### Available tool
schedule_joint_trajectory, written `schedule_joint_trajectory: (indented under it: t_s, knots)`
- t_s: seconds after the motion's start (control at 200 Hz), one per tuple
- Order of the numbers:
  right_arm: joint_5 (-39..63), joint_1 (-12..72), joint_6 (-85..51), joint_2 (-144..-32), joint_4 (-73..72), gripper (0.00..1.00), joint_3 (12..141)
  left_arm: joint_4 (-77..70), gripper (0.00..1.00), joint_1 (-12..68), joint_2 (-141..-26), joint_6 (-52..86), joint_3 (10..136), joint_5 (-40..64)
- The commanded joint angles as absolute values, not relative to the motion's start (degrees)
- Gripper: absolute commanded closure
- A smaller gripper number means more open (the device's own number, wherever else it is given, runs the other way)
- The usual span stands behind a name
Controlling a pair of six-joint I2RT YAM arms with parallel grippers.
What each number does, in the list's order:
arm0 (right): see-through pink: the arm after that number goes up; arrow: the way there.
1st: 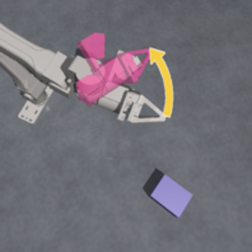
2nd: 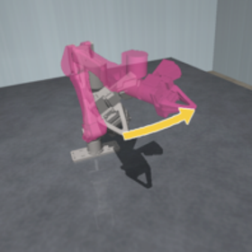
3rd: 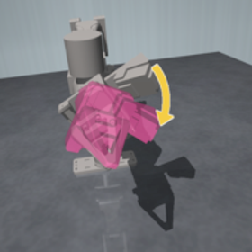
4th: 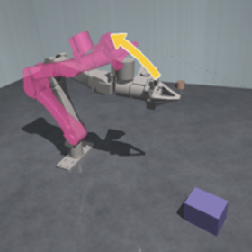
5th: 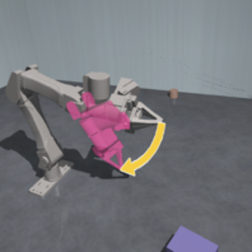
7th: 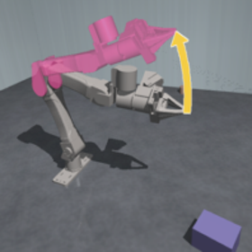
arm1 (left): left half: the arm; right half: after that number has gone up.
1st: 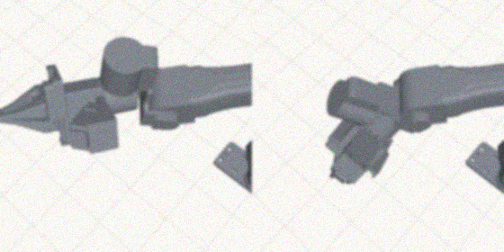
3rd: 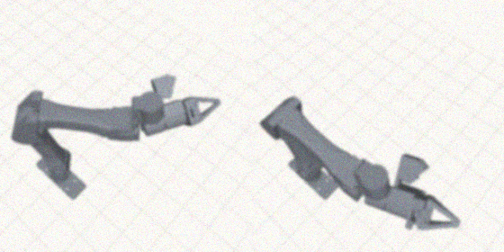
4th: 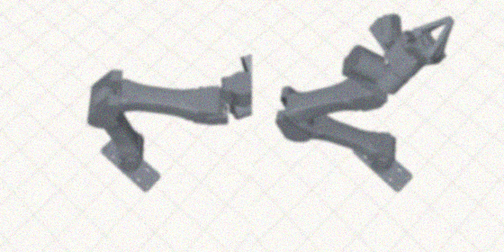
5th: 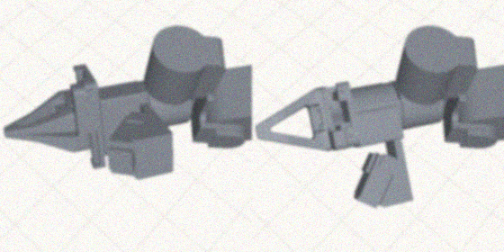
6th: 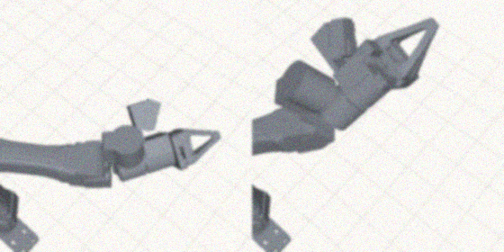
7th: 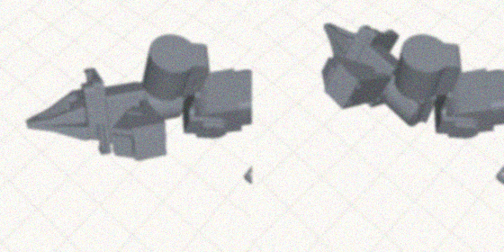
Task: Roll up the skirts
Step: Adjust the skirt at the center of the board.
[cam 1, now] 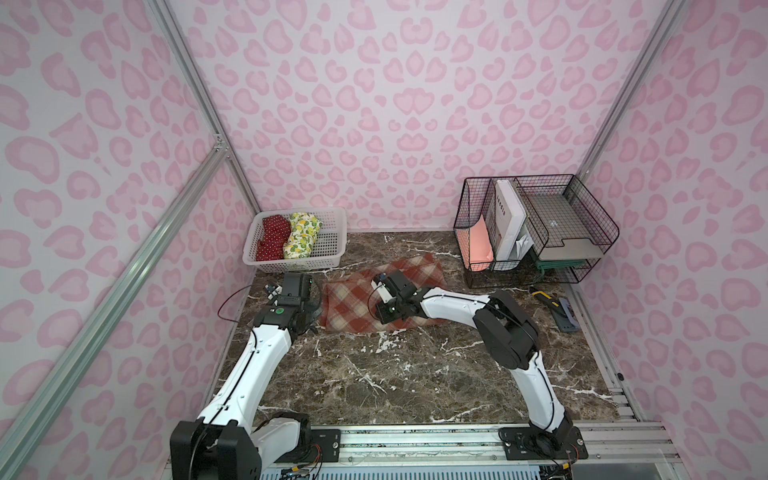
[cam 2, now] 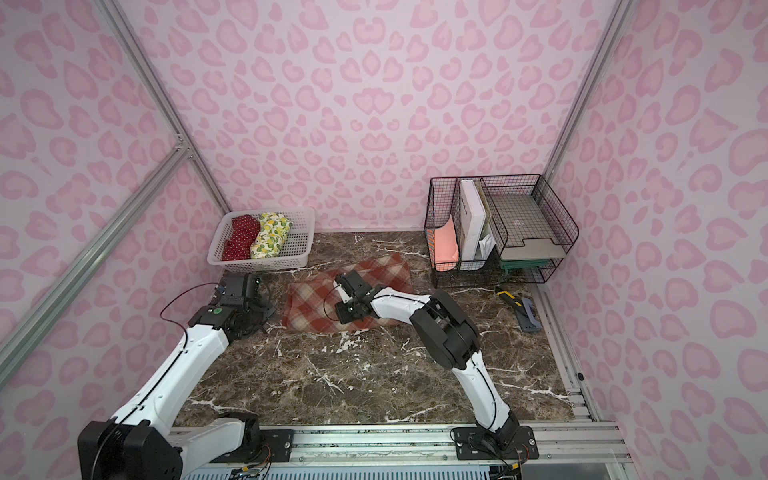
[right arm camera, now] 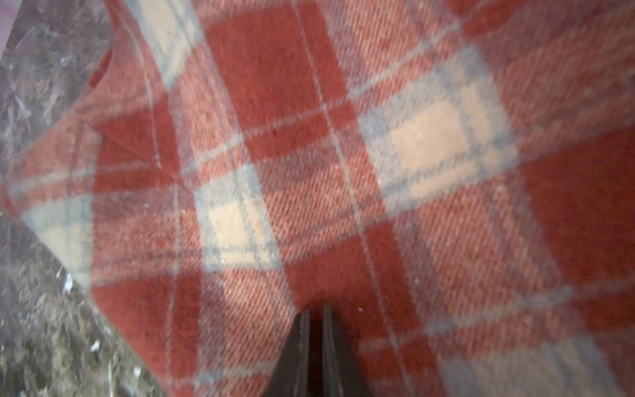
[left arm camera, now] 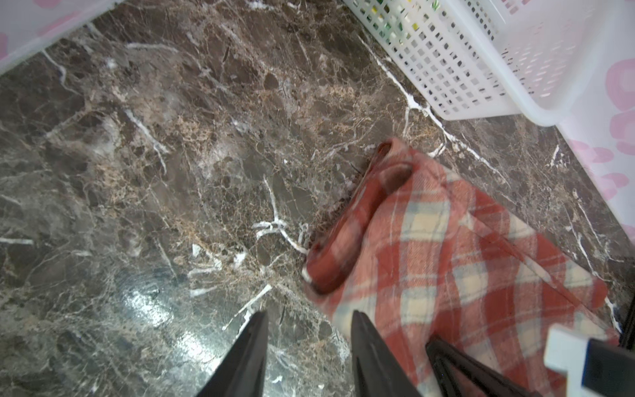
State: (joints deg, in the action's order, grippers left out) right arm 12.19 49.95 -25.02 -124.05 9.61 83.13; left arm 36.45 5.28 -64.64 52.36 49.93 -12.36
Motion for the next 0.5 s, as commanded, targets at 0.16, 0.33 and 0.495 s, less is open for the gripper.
schedule_joint_trajectory:
  t_s: [0.16,0.33,0.495]
  knots:
    - [13.81,53.78,-31.37,-103.8,16.38,0.8,53.08,36.11,0.55,9.61,-61.17,51.34,42.71,-3.99]
    - [5.8,51.59,-26.96,-94.78,28.0,0.55,60.2,38.45,0.53,15.51,-63.22,49.09,42.17,-3.61]
    - [-2.58,41.69,-20.97,-97.38,33.12,0.48,72.73,40.1,0.53,19.64,-64.37,46.17,43.19,-2.18]
